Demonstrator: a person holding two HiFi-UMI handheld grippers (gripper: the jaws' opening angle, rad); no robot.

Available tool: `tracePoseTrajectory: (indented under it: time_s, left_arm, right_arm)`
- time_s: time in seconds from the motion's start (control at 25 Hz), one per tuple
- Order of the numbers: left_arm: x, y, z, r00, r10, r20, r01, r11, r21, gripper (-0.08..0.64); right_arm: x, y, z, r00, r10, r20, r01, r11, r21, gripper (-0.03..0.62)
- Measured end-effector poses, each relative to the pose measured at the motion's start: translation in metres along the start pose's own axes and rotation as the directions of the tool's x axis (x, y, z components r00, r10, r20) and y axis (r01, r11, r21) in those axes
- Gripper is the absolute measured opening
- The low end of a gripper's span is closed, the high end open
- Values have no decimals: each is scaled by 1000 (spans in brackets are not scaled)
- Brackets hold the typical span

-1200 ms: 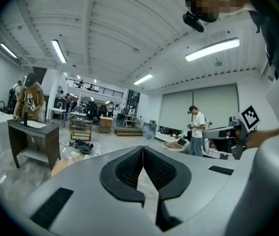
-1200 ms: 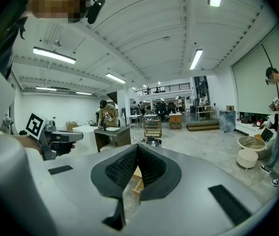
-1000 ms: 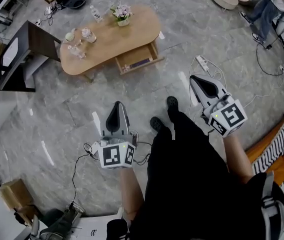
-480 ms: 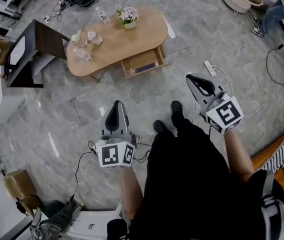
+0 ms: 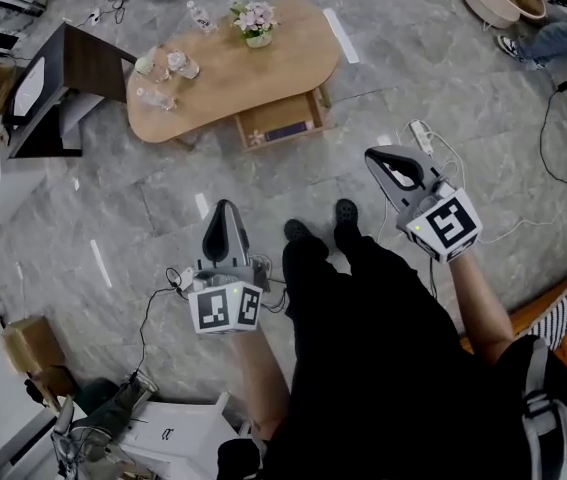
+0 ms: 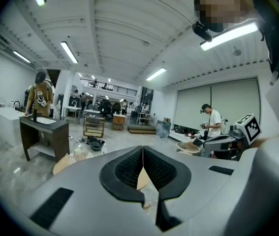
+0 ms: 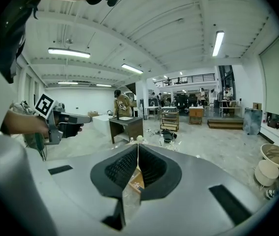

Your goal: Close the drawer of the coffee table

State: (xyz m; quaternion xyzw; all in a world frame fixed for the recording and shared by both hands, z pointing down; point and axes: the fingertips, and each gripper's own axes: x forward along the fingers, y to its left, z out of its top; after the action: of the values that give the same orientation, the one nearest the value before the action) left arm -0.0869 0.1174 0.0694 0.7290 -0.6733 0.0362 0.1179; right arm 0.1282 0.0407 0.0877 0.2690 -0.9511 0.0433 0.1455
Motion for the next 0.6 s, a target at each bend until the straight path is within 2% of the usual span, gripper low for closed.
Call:
tracePoseTrajectory:
  time_s: [0.36, 0.6]
  left_arm:
    - [34, 31, -38, 999, 2, -51, -1, 1000, 7, 15]
    - [62, 76, -83, 996, 6, -93, -1, 999, 48, 15]
  right_arm:
    - [41, -29, -33, 999, -37, 8, 36, 998, 51, 14]
    - [80, -43, -81, 996, -79, -47, 82, 995, 64, 14]
